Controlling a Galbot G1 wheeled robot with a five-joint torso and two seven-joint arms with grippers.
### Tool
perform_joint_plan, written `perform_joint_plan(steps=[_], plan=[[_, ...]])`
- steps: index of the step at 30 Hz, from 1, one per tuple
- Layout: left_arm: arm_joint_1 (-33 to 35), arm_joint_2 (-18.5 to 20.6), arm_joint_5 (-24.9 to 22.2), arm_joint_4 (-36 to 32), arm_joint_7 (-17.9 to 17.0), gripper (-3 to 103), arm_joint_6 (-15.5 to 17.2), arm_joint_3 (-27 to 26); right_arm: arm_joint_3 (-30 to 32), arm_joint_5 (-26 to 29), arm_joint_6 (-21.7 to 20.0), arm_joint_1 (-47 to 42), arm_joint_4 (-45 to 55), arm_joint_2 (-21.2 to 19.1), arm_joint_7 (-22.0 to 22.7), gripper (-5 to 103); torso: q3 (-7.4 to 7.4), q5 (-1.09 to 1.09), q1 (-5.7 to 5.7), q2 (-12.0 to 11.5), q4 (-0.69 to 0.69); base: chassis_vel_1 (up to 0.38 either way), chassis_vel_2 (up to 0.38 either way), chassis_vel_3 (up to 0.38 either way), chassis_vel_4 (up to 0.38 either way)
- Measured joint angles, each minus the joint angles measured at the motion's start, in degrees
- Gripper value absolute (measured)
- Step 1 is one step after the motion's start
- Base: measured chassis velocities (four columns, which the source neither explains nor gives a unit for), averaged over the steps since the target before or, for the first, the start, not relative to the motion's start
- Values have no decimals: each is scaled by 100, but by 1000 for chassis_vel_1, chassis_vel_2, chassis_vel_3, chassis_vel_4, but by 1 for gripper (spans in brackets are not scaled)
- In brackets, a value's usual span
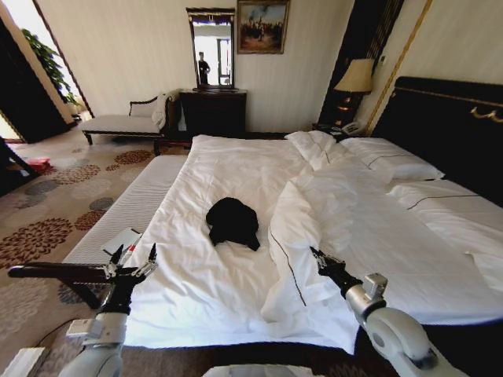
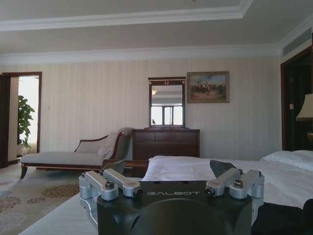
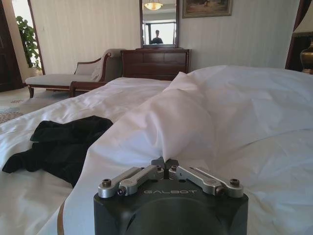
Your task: Fold the clothes on the bed.
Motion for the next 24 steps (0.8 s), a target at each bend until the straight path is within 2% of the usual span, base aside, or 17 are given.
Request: perform_joint_plan(steps=[10, 14, 24], plan=[[-166, -18, -134, 216, 5, 100, -8, 73, 802, -105, 173, -296, 158, 312, -90, 0, 0, 0, 0, 0, 0, 0, 0, 0, 0], [-261, 24, -165, 257, 10, 100, -11, 90, 1135, -114, 272, -523, 209, 501, 19, 0, 0, 0, 0, 0, 0, 0, 0, 0, 0], [-162, 134, -268, 325, 24, 100, -73, 61, 1892, -18, 410, -933, 314, 909, -25, 0, 0, 0, 0, 0, -1, 0, 0, 0, 0]])
